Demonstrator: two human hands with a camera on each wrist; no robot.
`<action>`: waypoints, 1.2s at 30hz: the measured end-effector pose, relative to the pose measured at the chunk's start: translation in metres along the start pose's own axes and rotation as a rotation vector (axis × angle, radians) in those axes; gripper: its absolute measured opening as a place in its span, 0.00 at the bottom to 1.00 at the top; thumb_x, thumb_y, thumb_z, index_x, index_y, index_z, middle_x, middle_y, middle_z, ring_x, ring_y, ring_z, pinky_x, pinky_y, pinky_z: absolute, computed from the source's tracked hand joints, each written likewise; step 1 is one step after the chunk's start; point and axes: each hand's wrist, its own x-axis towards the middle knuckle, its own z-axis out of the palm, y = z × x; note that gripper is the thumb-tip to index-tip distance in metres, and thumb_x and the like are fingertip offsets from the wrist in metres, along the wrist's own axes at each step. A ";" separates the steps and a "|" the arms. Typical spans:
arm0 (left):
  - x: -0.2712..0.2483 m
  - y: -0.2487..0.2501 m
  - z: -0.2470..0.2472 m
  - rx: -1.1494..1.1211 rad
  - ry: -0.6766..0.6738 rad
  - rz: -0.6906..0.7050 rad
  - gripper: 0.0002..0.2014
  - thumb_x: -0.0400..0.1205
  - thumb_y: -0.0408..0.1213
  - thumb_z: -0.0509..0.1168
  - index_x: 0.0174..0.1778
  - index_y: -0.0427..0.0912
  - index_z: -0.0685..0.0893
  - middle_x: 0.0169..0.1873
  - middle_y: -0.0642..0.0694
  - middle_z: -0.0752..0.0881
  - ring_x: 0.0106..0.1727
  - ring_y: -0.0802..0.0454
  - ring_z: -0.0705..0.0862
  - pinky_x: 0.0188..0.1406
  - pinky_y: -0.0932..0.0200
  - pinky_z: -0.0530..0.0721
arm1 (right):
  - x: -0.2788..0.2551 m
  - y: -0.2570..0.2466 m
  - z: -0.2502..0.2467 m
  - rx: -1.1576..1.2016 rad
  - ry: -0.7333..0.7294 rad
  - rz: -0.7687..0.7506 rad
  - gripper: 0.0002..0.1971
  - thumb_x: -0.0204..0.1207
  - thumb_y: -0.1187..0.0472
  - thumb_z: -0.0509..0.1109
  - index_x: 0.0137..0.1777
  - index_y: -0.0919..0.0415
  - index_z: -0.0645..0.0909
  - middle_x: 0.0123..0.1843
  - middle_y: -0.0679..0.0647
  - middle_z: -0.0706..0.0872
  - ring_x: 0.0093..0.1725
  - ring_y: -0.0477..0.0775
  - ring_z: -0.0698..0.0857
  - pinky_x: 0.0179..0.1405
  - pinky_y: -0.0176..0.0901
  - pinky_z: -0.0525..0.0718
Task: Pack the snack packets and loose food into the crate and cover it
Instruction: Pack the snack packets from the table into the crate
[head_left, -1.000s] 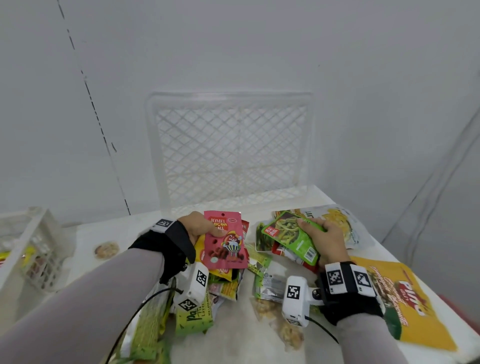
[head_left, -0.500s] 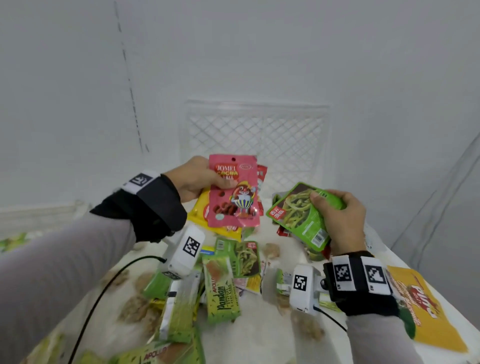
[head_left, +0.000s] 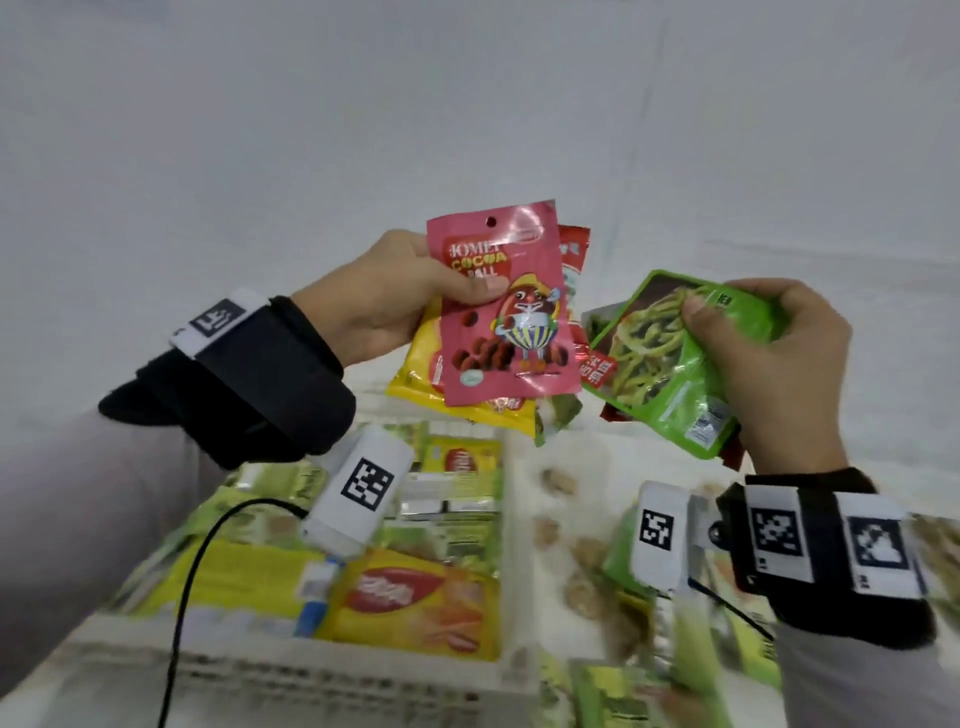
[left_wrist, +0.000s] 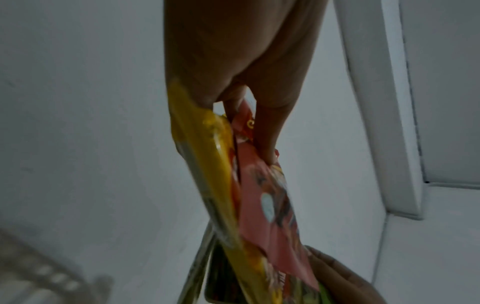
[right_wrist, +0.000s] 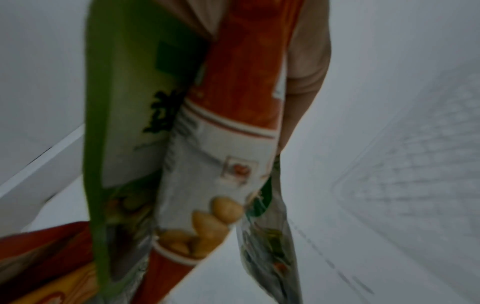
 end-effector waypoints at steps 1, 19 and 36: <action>-0.009 -0.003 -0.025 0.001 0.054 -0.004 0.10 0.62 0.28 0.73 0.39 0.35 0.87 0.34 0.44 0.91 0.36 0.50 0.90 0.33 0.58 0.88 | -0.010 -0.008 0.023 -0.032 -0.015 -0.015 0.13 0.67 0.54 0.79 0.49 0.51 0.81 0.44 0.48 0.85 0.44 0.49 0.85 0.49 0.44 0.85; -0.071 -0.112 -0.257 0.091 0.484 -0.342 0.08 0.72 0.18 0.70 0.44 0.31 0.86 0.28 0.41 0.88 0.34 0.43 0.87 0.30 0.56 0.88 | -0.124 -0.012 0.265 -0.255 -0.523 0.310 0.18 0.75 0.63 0.71 0.65 0.60 0.78 0.62 0.61 0.83 0.57 0.58 0.84 0.59 0.50 0.81; -0.089 -0.087 -0.261 0.722 0.626 0.004 0.17 0.77 0.22 0.59 0.50 0.44 0.89 0.57 0.46 0.86 0.43 0.42 0.85 0.37 0.59 0.81 | -0.180 0.006 0.333 -0.498 -1.361 0.023 0.52 0.63 0.48 0.81 0.83 0.51 0.53 0.75 0.57 0.72 0.71 0.61 0.74 0.70 0.60 0.74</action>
